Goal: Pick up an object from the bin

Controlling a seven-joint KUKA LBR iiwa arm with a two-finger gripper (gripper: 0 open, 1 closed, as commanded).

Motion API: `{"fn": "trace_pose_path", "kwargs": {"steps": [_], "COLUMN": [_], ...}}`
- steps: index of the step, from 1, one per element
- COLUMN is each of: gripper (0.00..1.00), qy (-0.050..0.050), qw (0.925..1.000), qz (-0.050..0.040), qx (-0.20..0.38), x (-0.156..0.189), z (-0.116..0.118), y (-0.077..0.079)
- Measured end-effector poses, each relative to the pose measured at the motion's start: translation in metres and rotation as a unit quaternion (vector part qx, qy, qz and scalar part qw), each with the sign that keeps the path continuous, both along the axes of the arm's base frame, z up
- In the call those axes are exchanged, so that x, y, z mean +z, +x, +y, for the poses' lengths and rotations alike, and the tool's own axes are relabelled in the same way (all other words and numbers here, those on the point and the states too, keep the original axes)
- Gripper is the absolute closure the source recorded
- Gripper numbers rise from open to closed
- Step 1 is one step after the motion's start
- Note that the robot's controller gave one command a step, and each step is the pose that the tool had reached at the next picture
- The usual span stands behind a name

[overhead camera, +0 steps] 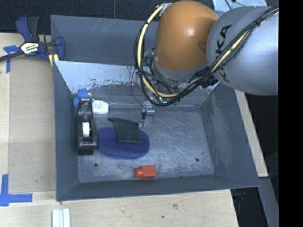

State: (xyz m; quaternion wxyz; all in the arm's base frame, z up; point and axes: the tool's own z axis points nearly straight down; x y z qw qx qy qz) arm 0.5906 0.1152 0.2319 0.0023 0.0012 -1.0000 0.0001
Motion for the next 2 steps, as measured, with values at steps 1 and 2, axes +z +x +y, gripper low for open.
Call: {"fn": "trace_pose_path", "kwargs": {"steps": [1, 2], "gripper": [0.00, 0.00], "qy": [0.000, 0.001], "qw": [0.9997, 0.9625], "qz": [0.0018, -0.0046], "qx": [-0.025, -0.271], "x": [-0.165, -0.131], "z": [0.014, 0.038], "y": [-0.022, -0.010]}}
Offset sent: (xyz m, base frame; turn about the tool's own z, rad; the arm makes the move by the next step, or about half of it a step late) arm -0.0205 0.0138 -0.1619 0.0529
